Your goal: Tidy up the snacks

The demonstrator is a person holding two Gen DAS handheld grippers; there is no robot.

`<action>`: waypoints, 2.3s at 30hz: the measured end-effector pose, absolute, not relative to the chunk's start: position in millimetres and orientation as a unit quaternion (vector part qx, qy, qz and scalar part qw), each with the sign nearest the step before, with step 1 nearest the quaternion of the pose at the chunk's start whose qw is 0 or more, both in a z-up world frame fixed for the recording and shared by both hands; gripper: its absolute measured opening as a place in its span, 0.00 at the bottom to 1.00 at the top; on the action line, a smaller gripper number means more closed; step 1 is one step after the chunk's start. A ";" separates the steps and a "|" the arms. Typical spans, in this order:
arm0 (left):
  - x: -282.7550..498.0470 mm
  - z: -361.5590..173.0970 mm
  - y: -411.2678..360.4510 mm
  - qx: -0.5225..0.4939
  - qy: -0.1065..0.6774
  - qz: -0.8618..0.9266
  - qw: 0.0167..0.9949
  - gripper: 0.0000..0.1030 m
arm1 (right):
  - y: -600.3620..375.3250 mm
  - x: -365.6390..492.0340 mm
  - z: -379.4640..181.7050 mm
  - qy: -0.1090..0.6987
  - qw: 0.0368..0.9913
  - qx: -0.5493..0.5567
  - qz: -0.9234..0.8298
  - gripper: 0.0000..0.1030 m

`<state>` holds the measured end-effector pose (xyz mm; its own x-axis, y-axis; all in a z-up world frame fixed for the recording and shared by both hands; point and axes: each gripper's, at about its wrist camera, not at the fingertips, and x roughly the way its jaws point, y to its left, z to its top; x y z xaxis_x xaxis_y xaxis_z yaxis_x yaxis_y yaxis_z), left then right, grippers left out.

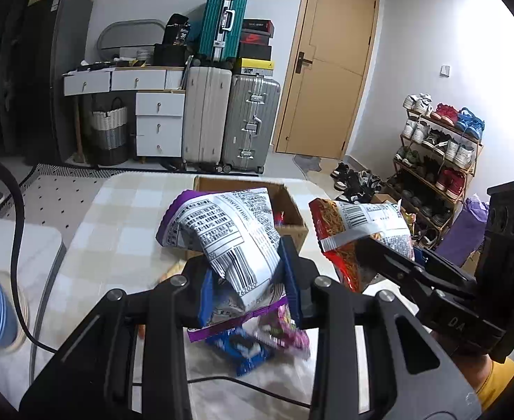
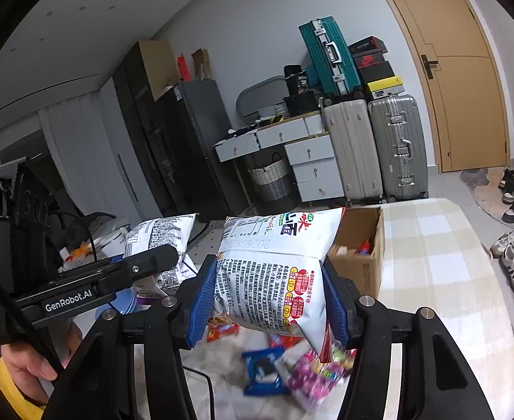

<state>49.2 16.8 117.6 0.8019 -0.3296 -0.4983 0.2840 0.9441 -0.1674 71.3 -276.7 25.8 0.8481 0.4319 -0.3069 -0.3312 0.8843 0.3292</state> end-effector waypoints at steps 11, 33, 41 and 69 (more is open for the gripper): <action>165.2 134.6 -6.3 -0.025 0.289 -0.150 0.945 0.29 | -283.3 144.8 44.8 0.188 0.960 0.113 0.172 0.54; 406.2 52.4 -49.1 -0.010 0.387 -0.148 0.910 0.29 | -283.0 305.0 2.7 0.281 0.947 0.074 0.135 0.54; 434.3 16.0 -61.3 0.012 0.396 -0.139 0.908 0.29 | -273.2 333.7 -21.7 0.313 0.939 0.059 0.129 0.54; 413.8 -28.2 -56.6 0.007 0.416 -0.123 0.901 0.30 | -272.3 360.1 -44.5 0.361 0.924 0.059 0.109 0.57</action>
<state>413.8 -56.6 -28.2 0.6233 -0.2161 -0.7515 0.2272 0.9696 -0.0904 360.1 -272.3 -44.5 0.7152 0.2441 -0.6549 -0.1587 0.9693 0.1880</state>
